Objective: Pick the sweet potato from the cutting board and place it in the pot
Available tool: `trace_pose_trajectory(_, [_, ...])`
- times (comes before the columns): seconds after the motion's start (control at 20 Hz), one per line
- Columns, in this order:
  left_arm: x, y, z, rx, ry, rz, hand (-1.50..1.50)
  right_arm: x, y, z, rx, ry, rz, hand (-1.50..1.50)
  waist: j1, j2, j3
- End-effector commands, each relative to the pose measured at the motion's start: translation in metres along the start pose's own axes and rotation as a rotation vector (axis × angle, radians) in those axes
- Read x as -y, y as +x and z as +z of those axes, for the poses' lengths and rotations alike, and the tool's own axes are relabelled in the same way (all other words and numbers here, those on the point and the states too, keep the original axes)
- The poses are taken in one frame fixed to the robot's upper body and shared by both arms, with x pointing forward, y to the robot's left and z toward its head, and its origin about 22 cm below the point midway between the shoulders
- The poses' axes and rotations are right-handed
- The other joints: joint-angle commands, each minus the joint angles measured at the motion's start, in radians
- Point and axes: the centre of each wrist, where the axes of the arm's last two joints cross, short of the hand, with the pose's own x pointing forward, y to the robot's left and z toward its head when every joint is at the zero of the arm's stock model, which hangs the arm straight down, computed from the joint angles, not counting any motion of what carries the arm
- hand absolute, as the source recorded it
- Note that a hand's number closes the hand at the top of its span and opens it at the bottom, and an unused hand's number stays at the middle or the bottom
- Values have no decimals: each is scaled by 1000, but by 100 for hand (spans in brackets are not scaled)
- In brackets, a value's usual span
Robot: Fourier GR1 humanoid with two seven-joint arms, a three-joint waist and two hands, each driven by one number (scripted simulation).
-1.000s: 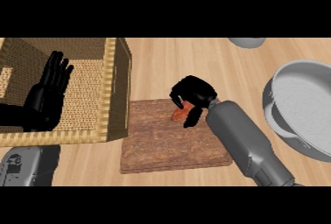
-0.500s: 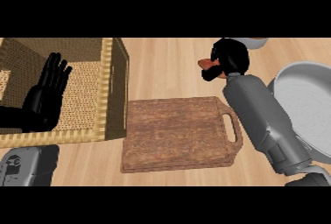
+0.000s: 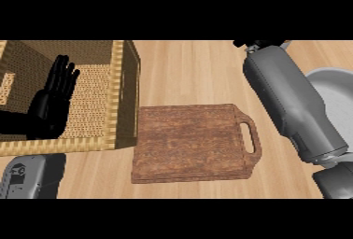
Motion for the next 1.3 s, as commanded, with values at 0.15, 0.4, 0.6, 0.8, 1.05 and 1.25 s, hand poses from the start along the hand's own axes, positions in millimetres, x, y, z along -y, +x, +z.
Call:
trace_pose_trajectory(0.15, [-2,7,-7,-30,48,-3,0,19,11,-5,-271,-178,73,150,-38,-9,5])
trace_pose_trajectory(0.4, [-9,-9,8,-39,70,-16,0,8,-28,-22,-327,-132,116,150,-58,-11,6])
trace_pose_trajectory(0.6, [-13,0,13,-32,82,-9,0,-4,-73,-28,-349,-126,130,150,-63,-15,7])
trace_pose_trajectory(0.8, [-8,11,14,-25,82,-3,0,7,-120,-44,-373,-152,114,150,-67,-17,7])
trace_pose_trajectory(1.05, [-2,7,8,-29,57,-12,0,27,-175,-38,-348,-143,81,150,-55,-7,6])
trace_pose_trajectory(1.25, [-21,15,-1,-31,51,-8,0,22,-235,-36,-361,-146,116,150,-36,1,7])
